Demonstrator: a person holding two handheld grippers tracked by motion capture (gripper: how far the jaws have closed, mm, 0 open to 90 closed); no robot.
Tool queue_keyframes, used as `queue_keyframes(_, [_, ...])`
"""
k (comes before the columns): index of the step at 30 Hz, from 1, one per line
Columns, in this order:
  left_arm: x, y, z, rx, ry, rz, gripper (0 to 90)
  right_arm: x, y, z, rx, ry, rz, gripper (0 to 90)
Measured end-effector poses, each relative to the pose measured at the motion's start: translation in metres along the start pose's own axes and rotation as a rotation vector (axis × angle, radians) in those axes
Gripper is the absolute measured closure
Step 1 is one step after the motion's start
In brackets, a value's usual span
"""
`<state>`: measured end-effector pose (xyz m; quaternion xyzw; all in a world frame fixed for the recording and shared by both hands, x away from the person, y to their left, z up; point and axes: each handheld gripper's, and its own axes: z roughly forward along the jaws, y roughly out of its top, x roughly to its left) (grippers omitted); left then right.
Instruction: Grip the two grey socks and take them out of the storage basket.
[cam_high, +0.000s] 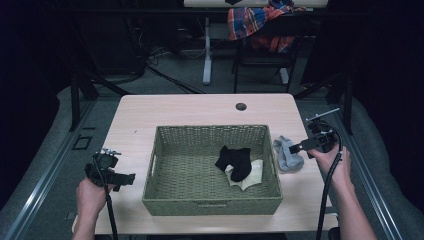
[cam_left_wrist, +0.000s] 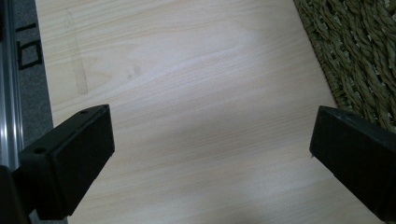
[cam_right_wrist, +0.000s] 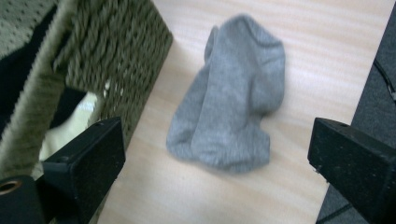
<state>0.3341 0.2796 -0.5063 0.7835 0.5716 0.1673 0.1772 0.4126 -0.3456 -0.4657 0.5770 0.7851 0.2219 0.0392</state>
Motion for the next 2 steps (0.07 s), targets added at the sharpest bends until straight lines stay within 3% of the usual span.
queue_keyframes(2, [0.0001, 0.0001, 0.0001, 0.001, 0.000, 0.001, 0.2, 0.0001, -0.0037, -0.0003, 0.007, -0.006, -0.002, 3.1])
